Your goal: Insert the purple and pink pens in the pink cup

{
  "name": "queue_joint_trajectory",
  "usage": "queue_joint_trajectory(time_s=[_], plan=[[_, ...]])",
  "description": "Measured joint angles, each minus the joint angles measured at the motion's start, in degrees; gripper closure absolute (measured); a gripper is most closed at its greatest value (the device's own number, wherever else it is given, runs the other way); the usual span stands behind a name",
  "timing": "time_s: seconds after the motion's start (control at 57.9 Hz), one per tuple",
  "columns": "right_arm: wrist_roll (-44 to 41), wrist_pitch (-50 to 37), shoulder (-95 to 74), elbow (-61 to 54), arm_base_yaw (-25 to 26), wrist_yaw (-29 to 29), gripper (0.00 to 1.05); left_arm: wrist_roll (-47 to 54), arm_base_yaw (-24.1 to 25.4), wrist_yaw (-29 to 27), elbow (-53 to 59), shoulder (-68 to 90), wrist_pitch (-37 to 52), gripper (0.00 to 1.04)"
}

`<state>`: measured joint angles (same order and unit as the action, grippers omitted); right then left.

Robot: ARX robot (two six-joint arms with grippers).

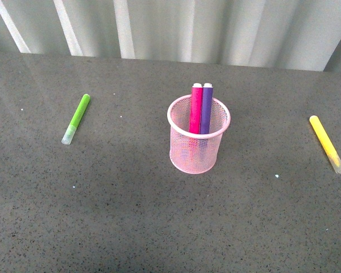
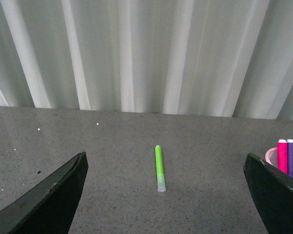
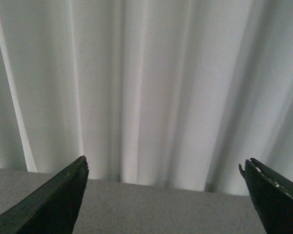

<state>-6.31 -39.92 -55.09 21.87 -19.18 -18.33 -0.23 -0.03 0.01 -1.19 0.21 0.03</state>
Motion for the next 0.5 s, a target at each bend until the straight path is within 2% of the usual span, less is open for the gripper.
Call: queue_joint_trajectory(time_s=[0.104, 0.207, 0.293, 0.397, 0.466, 0.5], plan=[[3.63, 12.63, 8.72, -1.99, 2.93, 3.21, 0.31, 0.00, 0.00, -0.04, 0.00, 0.00, 0.00, 0.07], [4.98, 13.49, 12.59, -5.99, 5.81, 5.46, 0.49, 0.00, 0.00, -0.04, 0.00, 0.00, 0.00, 0.07], [5.51, 13.60, 16.02, -9.55, 8.44, 8.00, 0.70, 0.00, 0.00, -0.02, 0.00, 0.00, 0.00, 0.07], [5.62, 13.94, 18.58, -11.61, 10.01, 9.75, 0.86, 0.00, 0.00, -0.04, 0.00, 0.00, 0.00, 0.07], [5.60, 14.60, 20.90, -13.38, 11.39, 11.02, 1.02, 0.00, 0.00, -0.02, 0.00, 0.00, 0.00, 0.07], [5.73, 15.04, 22.21, -14.27, 12.13, 11.56, 1.01, 0.00, 0.00, -0.02, 0.00, 0.00, 0.00, 0.07]])
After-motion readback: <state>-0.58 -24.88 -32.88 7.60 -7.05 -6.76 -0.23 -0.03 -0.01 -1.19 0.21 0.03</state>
